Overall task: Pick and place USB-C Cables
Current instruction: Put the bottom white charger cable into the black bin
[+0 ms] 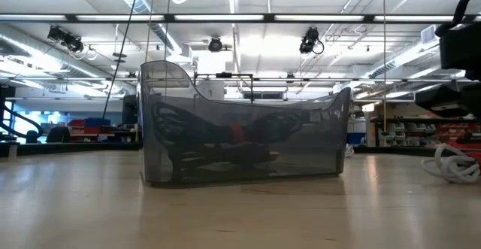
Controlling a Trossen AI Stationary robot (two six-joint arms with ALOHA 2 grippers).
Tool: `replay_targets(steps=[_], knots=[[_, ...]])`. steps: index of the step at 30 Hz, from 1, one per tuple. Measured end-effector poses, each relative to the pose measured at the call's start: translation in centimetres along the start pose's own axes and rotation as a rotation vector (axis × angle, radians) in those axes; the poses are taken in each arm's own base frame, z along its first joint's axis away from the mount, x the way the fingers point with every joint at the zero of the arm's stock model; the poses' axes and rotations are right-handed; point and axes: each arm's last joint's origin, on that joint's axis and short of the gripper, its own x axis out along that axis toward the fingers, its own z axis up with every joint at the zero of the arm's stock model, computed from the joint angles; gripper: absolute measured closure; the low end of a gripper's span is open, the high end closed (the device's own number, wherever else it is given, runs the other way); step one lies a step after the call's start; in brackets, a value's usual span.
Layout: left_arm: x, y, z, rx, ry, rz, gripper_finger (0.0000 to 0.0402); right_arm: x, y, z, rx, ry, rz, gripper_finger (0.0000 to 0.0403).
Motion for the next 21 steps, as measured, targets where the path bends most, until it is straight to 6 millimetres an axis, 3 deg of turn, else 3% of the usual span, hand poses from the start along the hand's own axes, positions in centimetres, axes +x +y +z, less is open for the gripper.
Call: replay_targets(steps=[21], knots=[[-0.24, -0.49, -0.14, 0.002, 0.0, -0.011, 0.026, -0.03, 0.01, 0.26, 0.006, -0.035, -0.022, 0.0386]])
